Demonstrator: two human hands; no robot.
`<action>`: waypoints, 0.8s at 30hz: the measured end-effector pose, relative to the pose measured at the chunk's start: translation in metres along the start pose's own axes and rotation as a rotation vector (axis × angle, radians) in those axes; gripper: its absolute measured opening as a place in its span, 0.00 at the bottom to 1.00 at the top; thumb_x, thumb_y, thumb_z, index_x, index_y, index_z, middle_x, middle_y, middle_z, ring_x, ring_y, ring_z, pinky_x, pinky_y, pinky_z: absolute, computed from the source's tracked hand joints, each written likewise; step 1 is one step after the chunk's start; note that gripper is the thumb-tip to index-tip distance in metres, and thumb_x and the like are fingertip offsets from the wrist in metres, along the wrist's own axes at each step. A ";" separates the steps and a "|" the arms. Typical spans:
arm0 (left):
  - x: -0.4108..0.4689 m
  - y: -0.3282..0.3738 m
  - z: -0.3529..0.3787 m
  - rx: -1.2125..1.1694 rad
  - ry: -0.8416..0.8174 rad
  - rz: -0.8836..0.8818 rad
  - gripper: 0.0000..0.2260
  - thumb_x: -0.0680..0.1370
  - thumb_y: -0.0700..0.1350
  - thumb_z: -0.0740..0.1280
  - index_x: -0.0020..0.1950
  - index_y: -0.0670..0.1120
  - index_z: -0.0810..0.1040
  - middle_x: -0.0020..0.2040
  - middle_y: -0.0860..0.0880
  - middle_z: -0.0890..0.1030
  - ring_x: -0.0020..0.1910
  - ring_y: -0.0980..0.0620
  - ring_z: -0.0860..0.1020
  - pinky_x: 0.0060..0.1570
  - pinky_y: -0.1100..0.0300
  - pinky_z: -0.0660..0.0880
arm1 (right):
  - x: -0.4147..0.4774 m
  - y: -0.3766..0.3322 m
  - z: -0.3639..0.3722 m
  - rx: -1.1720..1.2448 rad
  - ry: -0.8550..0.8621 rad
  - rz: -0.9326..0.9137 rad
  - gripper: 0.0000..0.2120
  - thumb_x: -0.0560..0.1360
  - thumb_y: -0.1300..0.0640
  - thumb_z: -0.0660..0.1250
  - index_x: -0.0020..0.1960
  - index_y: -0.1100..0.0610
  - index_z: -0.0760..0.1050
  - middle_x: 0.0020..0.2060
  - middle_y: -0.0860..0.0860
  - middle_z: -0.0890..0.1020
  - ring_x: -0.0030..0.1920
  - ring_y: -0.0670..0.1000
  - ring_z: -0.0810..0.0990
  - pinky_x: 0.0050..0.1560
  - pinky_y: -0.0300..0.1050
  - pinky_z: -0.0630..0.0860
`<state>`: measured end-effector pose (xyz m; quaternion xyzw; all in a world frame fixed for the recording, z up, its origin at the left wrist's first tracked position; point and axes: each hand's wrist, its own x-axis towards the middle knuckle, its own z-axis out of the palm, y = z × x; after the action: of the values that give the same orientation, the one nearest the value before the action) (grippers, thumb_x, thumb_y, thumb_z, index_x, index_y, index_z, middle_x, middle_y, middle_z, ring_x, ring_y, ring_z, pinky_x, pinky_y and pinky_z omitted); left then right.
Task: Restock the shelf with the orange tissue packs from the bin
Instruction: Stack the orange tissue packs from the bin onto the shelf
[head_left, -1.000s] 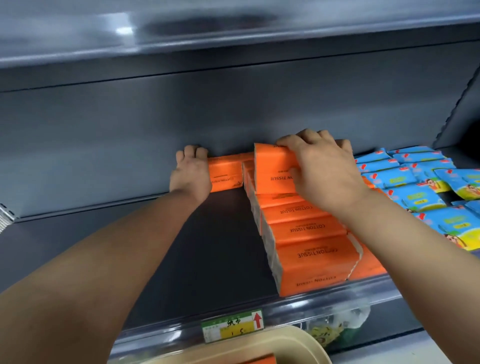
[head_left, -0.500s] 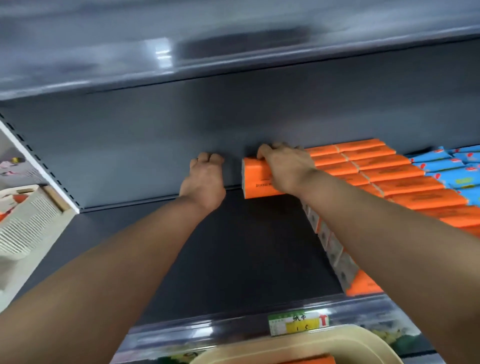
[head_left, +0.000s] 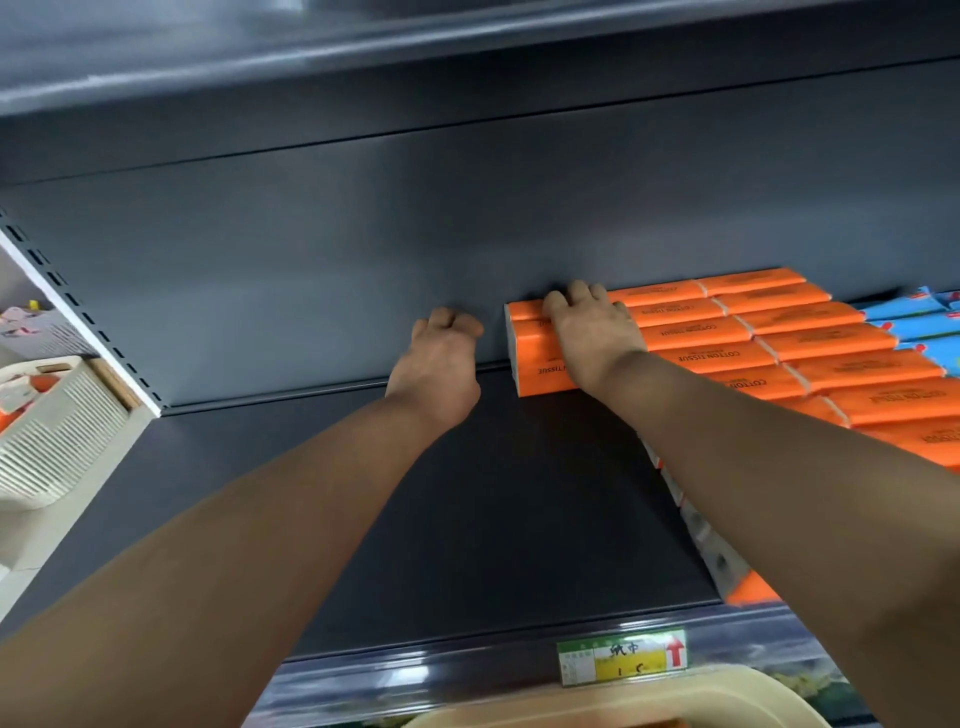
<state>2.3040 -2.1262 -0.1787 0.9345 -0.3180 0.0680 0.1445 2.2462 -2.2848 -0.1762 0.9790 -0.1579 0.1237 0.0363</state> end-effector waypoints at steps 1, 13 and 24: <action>0.000 0.000 0.000 0.000 -0.004 0.002 0.24 0.76 0.32 0.61 0.70 0.46 0.66 0.67 0.47 0.64 0.66 0.48 0.65 0.51 0.58 0.73 | 0.000 0.000 0.000 -0.004 -0.002 -0.001 0.27 0.70 0.71 0.62 0.67 0.58 0.64 0.60 0.58 0.69 0.62 0.58 0.68 0.60 0.53 0.69; -0.035 0.019 -0.046 -0.018 0.032 0.051 0.22 0.77 0.36 0.62 0.71 0.45 0.66 0.68 0.46 0.67 0.68 0.46 0.65 0.59 0.52 0.72 | -0.072 -0.008 -0.047 0.031 0.138 -0.062 0.25 0.70 0.63 0.67 0.66 0.55 0.68 0.61 0.55 0.70 0.64 0.58 0.68 0.59 0.53 0.68; -0.193 0.060 -0.044 -0.010 -0.057 0.148 0.19 0.78 0.40 0.63 0.69 0.47 0.68 0.66 0.48 0.70 0.66 0.49 0.67 0.59 0.55 0.69 | -0.254 -0.010 -0.031 0.111 0.164 -0.205 0.21 0.65 0.65 0.71 0.56 0.53 0.76 0.49 0.52 0.77 0.51 0.56 0.76 0.47 0.50 0.73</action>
<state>2.1133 -2.0463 -0.1657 0.9093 -0.3906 0.0505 0.1344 2.0081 -2.1958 -0.2109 0.9771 -0.0466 0.2073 0.0073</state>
